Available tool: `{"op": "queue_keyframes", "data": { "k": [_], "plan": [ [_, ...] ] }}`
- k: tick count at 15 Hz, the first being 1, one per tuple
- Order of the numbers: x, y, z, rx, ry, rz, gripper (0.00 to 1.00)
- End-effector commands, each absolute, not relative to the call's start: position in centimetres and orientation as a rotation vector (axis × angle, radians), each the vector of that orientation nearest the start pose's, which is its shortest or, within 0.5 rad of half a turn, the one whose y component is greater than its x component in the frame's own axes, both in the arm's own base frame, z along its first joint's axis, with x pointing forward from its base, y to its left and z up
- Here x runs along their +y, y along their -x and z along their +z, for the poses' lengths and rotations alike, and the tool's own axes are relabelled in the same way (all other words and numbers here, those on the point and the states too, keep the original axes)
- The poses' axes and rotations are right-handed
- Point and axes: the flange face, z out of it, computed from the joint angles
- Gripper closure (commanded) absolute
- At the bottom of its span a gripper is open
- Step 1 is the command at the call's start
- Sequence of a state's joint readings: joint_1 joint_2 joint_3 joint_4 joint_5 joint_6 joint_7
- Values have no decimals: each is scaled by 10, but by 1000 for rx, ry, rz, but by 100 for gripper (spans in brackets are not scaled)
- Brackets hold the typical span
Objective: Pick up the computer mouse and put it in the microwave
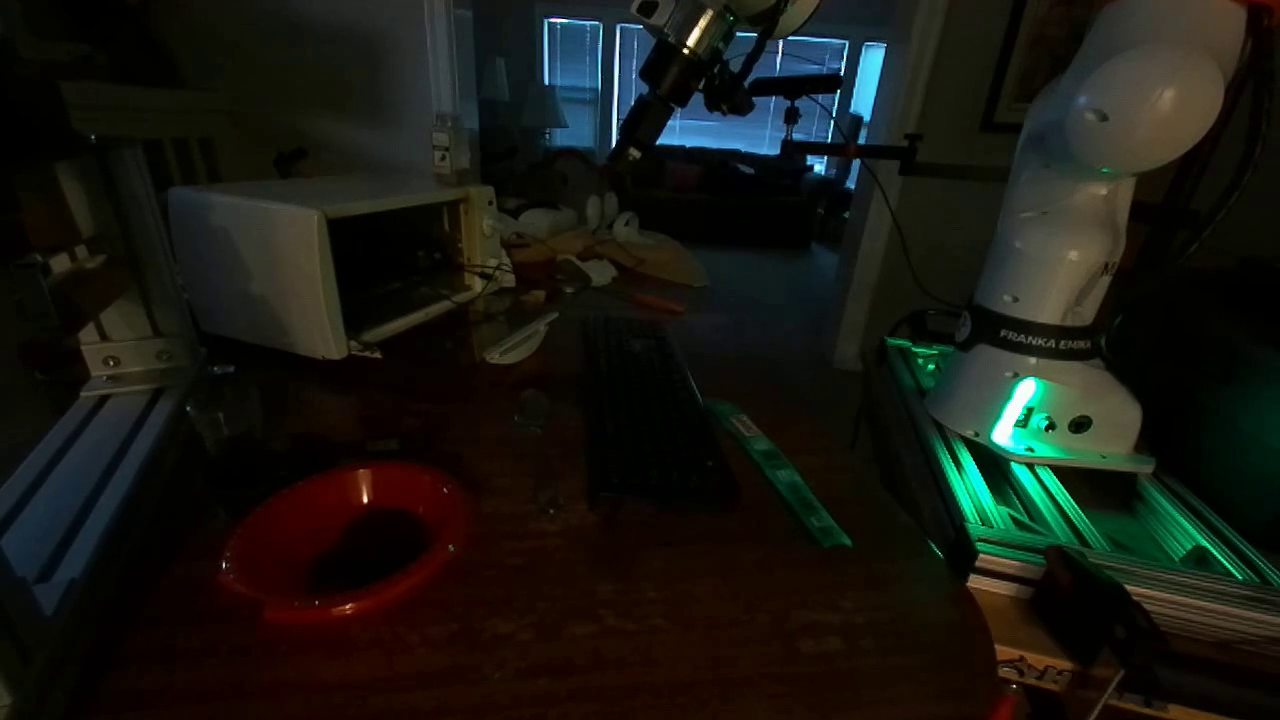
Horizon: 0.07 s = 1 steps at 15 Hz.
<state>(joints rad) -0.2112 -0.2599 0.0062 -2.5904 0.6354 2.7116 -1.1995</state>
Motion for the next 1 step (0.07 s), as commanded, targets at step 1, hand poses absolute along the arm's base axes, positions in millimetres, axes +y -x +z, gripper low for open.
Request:
{"op": "queue_keyframes", "data": {
  "k": [1],
  "plan": [
    [-112,-437,383,-687,2917,-788,0]
  ]
}}
